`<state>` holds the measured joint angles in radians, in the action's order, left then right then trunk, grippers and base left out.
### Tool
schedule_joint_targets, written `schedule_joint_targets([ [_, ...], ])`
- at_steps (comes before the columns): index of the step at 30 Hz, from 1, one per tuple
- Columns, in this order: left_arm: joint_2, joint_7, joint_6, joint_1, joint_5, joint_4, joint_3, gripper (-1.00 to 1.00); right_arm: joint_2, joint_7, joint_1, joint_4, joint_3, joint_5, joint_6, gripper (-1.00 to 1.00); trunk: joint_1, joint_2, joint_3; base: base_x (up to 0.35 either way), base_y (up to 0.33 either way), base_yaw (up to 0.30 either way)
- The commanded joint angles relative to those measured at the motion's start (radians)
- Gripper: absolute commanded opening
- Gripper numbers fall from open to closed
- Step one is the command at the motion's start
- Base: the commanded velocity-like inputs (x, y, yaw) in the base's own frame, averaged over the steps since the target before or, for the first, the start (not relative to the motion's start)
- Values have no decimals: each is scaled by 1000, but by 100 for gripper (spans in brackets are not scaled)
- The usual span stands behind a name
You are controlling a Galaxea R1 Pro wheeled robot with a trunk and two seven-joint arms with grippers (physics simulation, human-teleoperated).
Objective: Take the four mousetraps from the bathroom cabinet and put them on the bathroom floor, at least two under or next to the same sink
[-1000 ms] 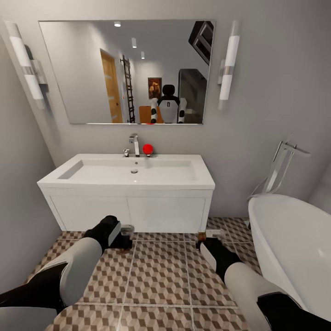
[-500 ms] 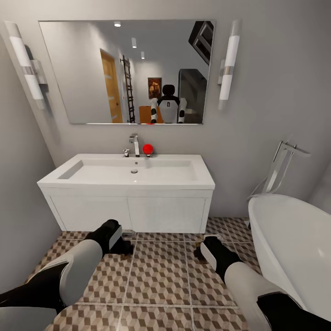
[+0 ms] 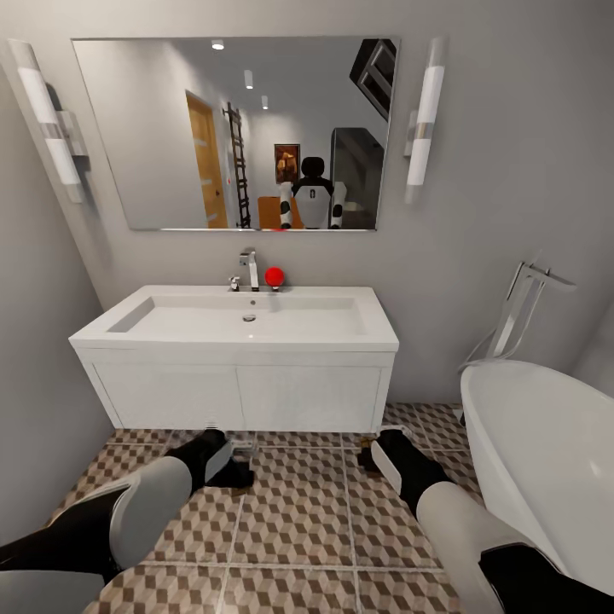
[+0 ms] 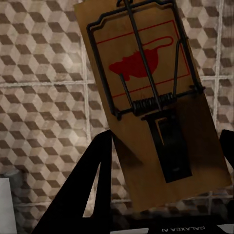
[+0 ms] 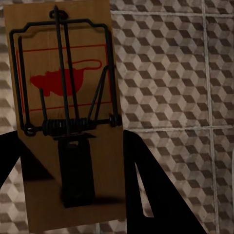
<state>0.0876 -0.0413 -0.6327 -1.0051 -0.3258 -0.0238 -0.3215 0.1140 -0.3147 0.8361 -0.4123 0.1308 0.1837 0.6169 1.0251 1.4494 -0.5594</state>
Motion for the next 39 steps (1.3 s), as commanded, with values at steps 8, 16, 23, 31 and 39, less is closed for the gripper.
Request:
schedule_joint_targets([
  [8, -3, -7, 226, 11, -8, 22, -8, -100, -1, -10, 0, 1, 9, 14, -4, -100, 0, 1, -1, 0, 0, 0],
  [16, -18, -7, 385, 26, -7, 60, -8, -100, -1, -9, 0, 20, 9, 14, -37, -100, 0, 1, -1, 0, 0, 0],
  [23, -20, -6, 509, 61, -6, 63, -8, -100, -1, -9, 0, 62, 9, 14, -89, -100, 0, 1, -1, 0, 0, 0],
  [31, -19, -6, 599, 88, -5, 64, -8, -100, -3, -8, 0, 68, 10, 13, -132, -100, 0, 1, -1, 0, 0, 0],
  [39, -18, -7, 572, 91, -4, 64, -10, -100, -3, -7, -2, 69, 10, 13, -167, -100, 0, 1, -1, 0, 0, 0],
])
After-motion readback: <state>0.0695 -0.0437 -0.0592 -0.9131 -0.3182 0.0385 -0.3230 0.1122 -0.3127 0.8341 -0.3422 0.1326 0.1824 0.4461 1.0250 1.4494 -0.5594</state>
